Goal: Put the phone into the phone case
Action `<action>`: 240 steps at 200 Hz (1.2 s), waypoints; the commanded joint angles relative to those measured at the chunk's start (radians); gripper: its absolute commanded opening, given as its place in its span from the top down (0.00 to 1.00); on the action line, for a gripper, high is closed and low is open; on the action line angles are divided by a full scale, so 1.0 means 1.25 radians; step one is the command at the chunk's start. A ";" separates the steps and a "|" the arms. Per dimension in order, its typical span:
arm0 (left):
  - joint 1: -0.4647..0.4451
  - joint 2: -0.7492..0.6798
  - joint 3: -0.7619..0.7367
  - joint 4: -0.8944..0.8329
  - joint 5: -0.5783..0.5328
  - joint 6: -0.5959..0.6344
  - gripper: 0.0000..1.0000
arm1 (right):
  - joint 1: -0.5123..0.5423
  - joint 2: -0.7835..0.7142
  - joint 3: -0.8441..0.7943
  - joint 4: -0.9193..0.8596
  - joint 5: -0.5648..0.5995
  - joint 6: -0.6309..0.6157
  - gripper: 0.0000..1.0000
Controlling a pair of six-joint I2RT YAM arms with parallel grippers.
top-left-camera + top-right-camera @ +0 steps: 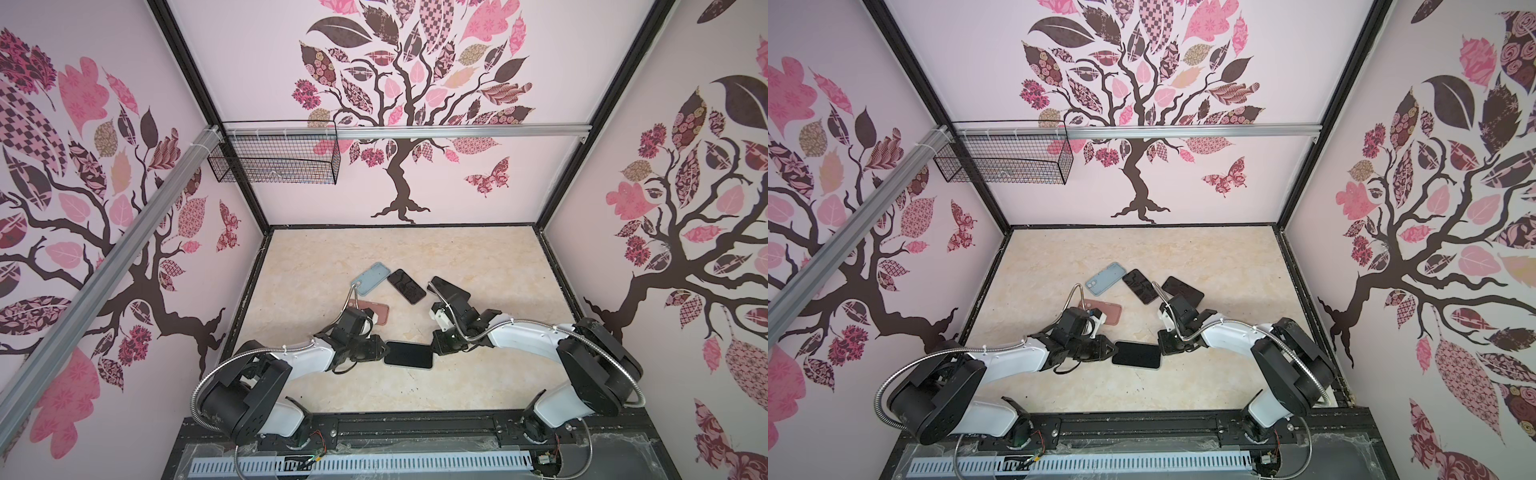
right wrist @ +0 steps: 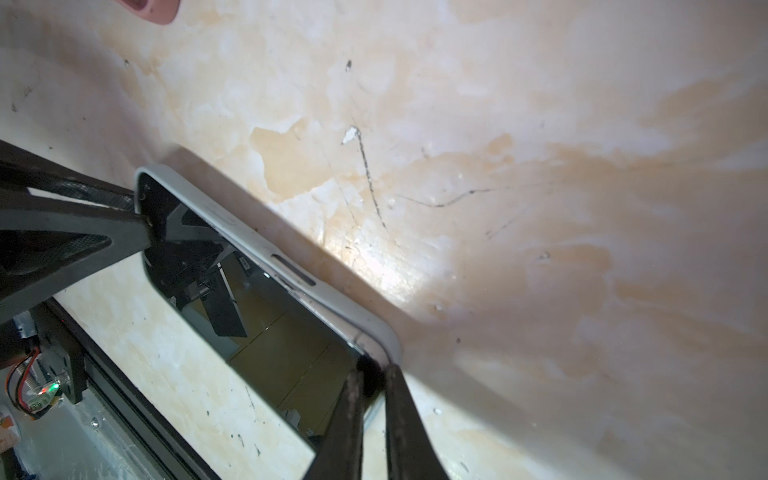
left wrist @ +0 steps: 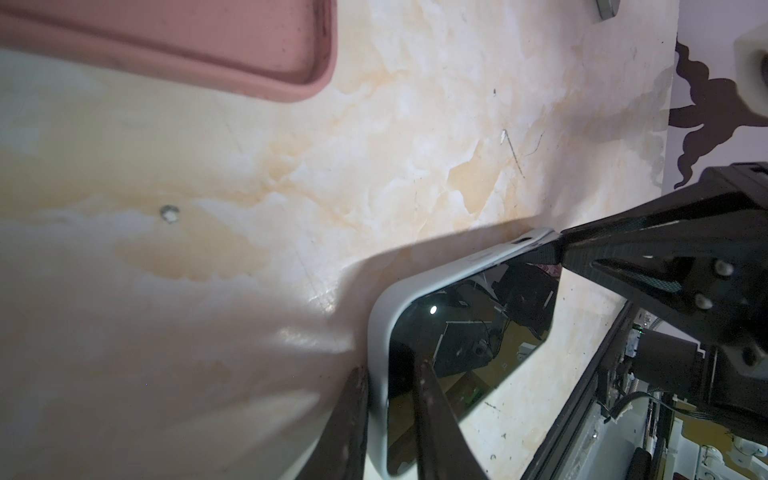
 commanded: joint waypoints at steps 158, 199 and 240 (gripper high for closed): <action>-0.014 0.033 -0.026 0.021 -0.007 -0.003 0.79 | 0.135 0.198 0.038 -0.117 0.135 -0.016 0.83; -0.013 0.014 -0.025 -0.003 -0.039 -0.007 0.78 | 0.141 0.177 0.056 -0.159 0.189 -0.017 0.75; -0.014 -0.013 -0.024 -0.039 -0.085 -0.008 0.77 | 0.147 0.133 0.076 -0.185 0.218 -0.020 0.69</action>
